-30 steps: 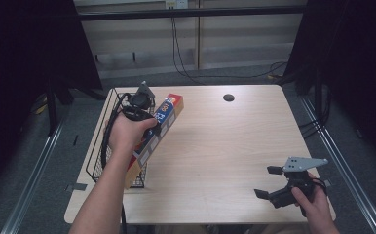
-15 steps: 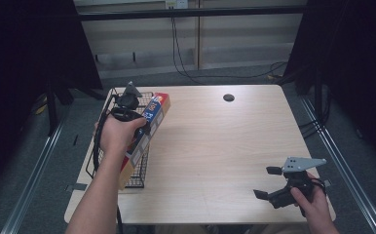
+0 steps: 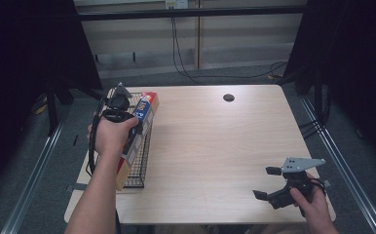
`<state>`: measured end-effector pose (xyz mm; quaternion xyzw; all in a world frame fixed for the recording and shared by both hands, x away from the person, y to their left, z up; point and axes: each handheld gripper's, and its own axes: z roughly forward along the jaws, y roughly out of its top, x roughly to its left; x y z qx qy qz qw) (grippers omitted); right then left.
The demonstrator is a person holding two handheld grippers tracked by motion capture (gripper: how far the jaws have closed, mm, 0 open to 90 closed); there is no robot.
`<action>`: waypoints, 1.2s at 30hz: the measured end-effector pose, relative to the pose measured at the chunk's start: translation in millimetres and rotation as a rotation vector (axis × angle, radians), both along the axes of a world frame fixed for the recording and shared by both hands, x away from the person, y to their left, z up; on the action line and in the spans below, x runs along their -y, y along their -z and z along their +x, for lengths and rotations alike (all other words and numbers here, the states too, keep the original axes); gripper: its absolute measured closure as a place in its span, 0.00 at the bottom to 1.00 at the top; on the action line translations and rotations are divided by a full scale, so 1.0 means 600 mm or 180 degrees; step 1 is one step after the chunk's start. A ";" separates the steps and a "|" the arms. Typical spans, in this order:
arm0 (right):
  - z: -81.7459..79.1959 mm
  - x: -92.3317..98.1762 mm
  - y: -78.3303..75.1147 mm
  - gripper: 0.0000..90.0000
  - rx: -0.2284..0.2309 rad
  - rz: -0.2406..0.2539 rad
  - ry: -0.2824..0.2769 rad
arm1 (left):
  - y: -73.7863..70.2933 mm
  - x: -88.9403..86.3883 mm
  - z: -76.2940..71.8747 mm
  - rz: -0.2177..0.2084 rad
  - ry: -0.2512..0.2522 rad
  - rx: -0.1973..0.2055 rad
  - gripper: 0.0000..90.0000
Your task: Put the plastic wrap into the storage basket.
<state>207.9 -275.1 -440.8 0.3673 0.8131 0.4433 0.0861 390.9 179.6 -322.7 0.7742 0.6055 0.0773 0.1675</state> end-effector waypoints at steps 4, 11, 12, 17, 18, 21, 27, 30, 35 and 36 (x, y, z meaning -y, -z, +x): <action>0.000 0.000 0.000 0.02 -0.0011 -0.0005 -0.0025 | 0.002 -0.002 0.000 0.0012 -0.0004 -0.0017 0.49; -0.001 -0.001 0.000 0.02 -0.0016 0.0003 -0.0033 | 0.005 -0.012 0.000 0.0007 -0.0068 -0.0042 0.49; -0.001 -0.001 0.000 0.02 -0.0014 0.0003 -0.0034 | 0.006 -0.012 0.000 0.0004 -0.0098 -0.0034 0.49; -0.001 -0.001 0.000 0.02 -0.0018 0.0001 -0.0041 | 0.008 -0.017 -0.001 -0.0003 -0.0156 -0.0028 0.49; -0.001 -0.001 0.000 0.02 -0.0018 -0.0002 -0.0041 | 0.008 -0.019 -0.001 -0.0006 -0.0148 -0.0046 0.49; -0.001 -0.001 0.000 0.02 -0.0015 -0.0001 -0.0035 | 0.011 -0.022 -0.001 -0.0022 -0.0184 -0.0054 0.49; -0.001 -0.001 0.000 0.02 -0.0016 -0.0002 -0.0040 | 0.014 -0.026 -0.001 -0.0024 -0.0241 -0.0054 0.49; -0.001 -0.002 0.000 0.02 -0.0018 0.0000 -0.0047 | 0.016 -0.029 -0.001 -0.0031 -0.0305 -0.0053 0.49; -0.001 -0.003 0.001 0.02 -0.0015 -0.0016 -0.0058 | 0.019 -0.035 -0.001 -0.0052 -0.0354 -0.0045 0.49; -0.001 -0.003 0.001 0.02 -0.0015 -0.0018 -0.0059 | 0.021 -0.036 -0.001 -0.0049 -0.0357 -0.0049 0.49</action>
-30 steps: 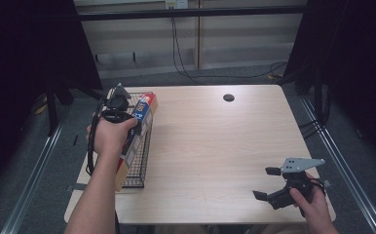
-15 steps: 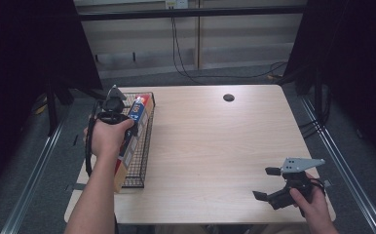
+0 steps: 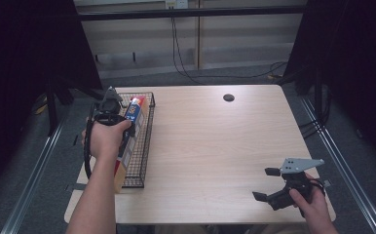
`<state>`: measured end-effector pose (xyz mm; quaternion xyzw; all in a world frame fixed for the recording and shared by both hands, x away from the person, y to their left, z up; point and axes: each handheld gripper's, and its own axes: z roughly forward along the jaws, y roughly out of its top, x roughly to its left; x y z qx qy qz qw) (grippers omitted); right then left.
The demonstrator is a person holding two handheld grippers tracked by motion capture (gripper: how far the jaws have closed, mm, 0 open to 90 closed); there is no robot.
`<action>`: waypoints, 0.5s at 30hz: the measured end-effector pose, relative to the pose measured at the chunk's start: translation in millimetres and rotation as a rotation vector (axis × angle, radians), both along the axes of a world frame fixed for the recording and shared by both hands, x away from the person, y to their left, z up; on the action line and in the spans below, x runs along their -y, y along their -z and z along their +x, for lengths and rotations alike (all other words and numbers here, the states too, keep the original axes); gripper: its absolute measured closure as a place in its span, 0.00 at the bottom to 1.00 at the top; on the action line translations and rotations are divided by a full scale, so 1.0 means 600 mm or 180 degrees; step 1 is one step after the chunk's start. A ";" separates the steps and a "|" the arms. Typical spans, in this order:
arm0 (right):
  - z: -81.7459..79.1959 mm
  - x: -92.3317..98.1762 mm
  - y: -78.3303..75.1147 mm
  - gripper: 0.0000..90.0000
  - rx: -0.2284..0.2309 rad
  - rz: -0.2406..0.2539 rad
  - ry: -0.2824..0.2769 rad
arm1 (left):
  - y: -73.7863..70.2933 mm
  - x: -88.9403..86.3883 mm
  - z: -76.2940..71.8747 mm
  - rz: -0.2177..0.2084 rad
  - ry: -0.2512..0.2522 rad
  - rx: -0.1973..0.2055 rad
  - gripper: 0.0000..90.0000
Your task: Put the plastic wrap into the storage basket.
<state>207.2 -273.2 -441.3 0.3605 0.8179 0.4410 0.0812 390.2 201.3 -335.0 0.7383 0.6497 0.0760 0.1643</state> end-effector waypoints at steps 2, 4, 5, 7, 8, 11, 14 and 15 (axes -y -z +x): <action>0.000 0.000 0.000 0.02 0.0008 -0.0001 -0.0001 | 0.003 -0.002 0.000 -0.0012 -0.0037 -0.0004 0.49; 0.000 0.000 0.000 0.02 0.0007 0.0003 -0.0006 | 0.006 -0.003 0.000 -0.0001 -0.0058 -0.0017 0.49; 0.000 0.000 -0.001 0.02 0.0010 0.0006 -0.0003 | 0.007 -0.004 0.000 -0.0026 -0.0087 -0.0024 0.49; -0.001 0.001 -0.001 0.02 0.0003 0.0020 -0.0014 | 0.010 -0.007 0.000 -0.0023 -0.0121 -0.0026 0.49; -0.001 0.001 -0.001 0.02 0.0017 0.0014 -0.0006 | 0.011 -0.008 0.000 -0.0013 -0.0144 -0.0021 0.49; -0.001 0.001 -0.001 0.02 0.0006 0.0014 0.0000 | 0.015 -0.013 0.000 -0.0001 -0.0160 -0.0028 0.49; -0.001 0.000 0.000 0.02 0.0011 0.0011 -0.0005 | 0.018 -0.020 0.000 -0.0011 -0.0224 -0.0047 0.49; 0.000 0.000 0.000 0.02 0.0014 0.0006 -0.0011 | 0.020 -0.021 0.000 -0.0033 -0.0266 -0.0047 0.49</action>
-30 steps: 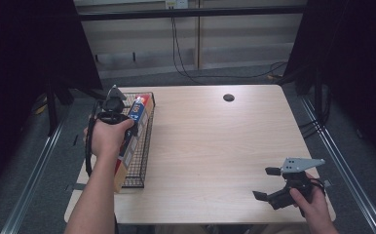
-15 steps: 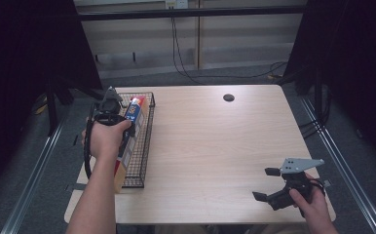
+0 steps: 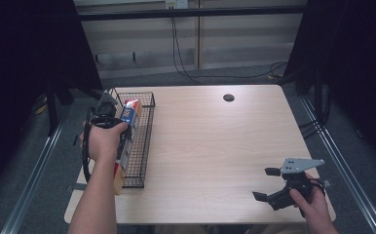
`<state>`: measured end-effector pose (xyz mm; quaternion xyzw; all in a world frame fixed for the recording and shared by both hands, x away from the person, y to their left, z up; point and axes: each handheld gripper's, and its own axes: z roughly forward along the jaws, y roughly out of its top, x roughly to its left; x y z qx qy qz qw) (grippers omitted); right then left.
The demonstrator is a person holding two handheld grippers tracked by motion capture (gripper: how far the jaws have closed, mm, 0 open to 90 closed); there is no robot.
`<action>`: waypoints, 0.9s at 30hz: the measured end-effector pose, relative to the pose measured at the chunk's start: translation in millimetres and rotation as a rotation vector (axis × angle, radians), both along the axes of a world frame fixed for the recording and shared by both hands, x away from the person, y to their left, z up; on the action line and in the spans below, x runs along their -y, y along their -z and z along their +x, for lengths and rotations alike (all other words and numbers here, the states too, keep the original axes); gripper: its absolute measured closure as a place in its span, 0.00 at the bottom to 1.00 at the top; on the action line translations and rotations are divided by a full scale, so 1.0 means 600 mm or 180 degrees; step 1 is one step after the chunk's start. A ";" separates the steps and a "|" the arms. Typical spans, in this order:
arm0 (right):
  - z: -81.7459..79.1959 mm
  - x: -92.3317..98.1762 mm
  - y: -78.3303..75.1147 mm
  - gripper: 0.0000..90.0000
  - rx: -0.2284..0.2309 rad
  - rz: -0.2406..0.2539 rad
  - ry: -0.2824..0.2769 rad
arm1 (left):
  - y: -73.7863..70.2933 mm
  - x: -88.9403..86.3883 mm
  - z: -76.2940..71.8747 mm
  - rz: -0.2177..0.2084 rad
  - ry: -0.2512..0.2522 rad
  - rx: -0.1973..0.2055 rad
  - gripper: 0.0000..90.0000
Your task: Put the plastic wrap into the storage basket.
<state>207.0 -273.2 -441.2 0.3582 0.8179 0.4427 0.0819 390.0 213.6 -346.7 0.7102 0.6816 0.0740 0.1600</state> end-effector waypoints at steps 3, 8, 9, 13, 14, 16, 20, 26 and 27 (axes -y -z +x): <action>0.000 0.000 0.000 0.02 0.0000 -0.0003 -0.0004 | 0.004 -0.003 0.001 0.0079 0.0008 -0.0041 0.49; 0.000 -0.001 0.000 0.02 -0.0013 -0.0002 -0.0013 | 0.010 -0.006 0.001 0.0109 -0.0043 -0.0056 0.49; 0.000 -0.001 0.000 0.02 -0.0016 -0.0002 -0.0011 | 0.012 -0.006 0.002 0.0104 -0.0042 -0.0063 0.48; 0.001 -0.001 0.001 0.02 -0.0009 0.0002 -0.0023 | 0.016 -0.006 0.003 0.0090 -0.0076 -0.0061 0.48; 0.001 -0.001 0.001 0.02 -0.0012 0.0002 -0.0026 | 0.018 -0.006 0.003 0.0100 -0.0084 -0.0065 0.48; 0.000 0.000 0.000 0.02 -0.0010 0.0001 -0.0025 | 0.022 -0.005 0.004 0.0078 -0.0118 -0.0074 0.48; 0.000 0.000 0.000 0.02 -0.0015 0.0000 -0.0025 | 0.026 -0.003 0.005 0.0112 -0.0135 -0.0084 0.48; 0.001 0.000 0.001 0.02 -0.0017 0.0000 -0.0028 | 0.030 -0.003 0.006 0.0121 -0.0182 -0.0094 0.48; 0.000 0.000 0.000 0.02 -0.0016 -0.0001 -0.0025 | 0.031 -0.003 0.006 0.0129 -0.0204 -0.0095 0.48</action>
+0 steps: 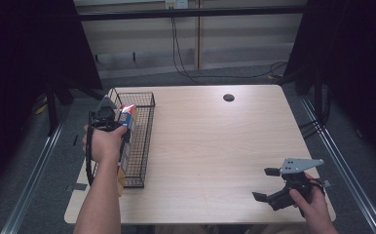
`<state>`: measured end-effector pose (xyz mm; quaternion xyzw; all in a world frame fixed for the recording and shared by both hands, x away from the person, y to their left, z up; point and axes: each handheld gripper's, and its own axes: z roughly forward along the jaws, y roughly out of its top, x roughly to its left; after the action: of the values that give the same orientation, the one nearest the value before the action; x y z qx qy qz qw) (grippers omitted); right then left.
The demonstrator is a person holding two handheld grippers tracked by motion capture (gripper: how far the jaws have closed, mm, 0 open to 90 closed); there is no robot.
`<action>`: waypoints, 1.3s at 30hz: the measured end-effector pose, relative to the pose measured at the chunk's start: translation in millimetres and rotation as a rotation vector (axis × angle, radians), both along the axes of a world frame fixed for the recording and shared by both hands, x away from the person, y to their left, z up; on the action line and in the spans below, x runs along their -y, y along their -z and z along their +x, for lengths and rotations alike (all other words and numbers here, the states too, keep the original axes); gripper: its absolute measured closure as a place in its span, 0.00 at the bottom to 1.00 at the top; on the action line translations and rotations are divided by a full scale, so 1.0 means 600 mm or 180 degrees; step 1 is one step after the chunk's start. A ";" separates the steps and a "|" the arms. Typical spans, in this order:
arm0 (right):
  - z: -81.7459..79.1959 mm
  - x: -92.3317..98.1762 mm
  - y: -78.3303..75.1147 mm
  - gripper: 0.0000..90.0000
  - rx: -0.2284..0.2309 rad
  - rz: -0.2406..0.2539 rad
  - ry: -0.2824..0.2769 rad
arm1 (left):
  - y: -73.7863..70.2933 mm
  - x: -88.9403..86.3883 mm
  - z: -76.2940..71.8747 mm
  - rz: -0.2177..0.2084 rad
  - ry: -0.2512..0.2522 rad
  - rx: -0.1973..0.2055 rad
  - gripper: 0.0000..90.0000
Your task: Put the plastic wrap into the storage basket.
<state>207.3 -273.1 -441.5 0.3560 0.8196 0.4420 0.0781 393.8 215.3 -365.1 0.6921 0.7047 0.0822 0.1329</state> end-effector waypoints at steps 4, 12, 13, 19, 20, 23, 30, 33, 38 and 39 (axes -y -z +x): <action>0.000 0.000 0.000 0.02 0.0000 -0.0002 -0.0001 | 0.003 0.000 0.000 0.0055 -0.0029 0.0007 0.48; 0.000 -0.001 0.001 0.02 0.0004 -0.0025 -0.0005 | 0.011 0.000 0.003 0.0073 -0.0025 -0.0040 0.48; 0.000 -0.001 0.001 0.02 0.0002 -0.0026 -0.0005 | 0.013 0.000 0.004 0.0064 -0.0015 -0.0039 0.47; 0.000 -0.001 0.002 0.02 -0.0013 -0.0033 -0.0019 | 0.018 0.001 0.007 0.0083 -0.0030 -0.0092 0.47; 0.000 -0.001 0.002 0.02 -0.0013 -0.0032 -0.0018 | 0.018 0.002 0.007 0.0071 -0.0040 -0.0089 0.47; 0.000 -0.001 0.002 0.02 -0.0016 -0.0034 -0.0013 | 0.019 0.002 0.009 0.0115 -0.0022 -0.0097 0.47; -0.001 0.001 0.003 0.02 -0.0012 -0.0051 -0.0009 | 0.029 0.006 0.012 0.0133 -0.0020 -0.0132 0.47; -0.001 0.001 0.003 0.02 -0.0022 -0.0047 0.0000 | 0.033 0.007 0.014 0.0143 -0.0003 -0.0173 0.47; 0.000 0.000 0.004 0.02 -0.0023 -0.0054 -0.0024 | 0.036 0.008 0.013 0.0135 -0.0014 -0.0173 0.47; 0.000 0.000 0.004 0.02 -0.0026 -0.0054 -0.0020 | 0.037 0.008 0.013 0.0137 -0.0011 -0.0172 0.46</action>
<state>207.1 -273.2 -443.9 0.3546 0.8248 0.4338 0.0764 401.6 210.4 -387.1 0.6955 0.7073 0.0789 0.0988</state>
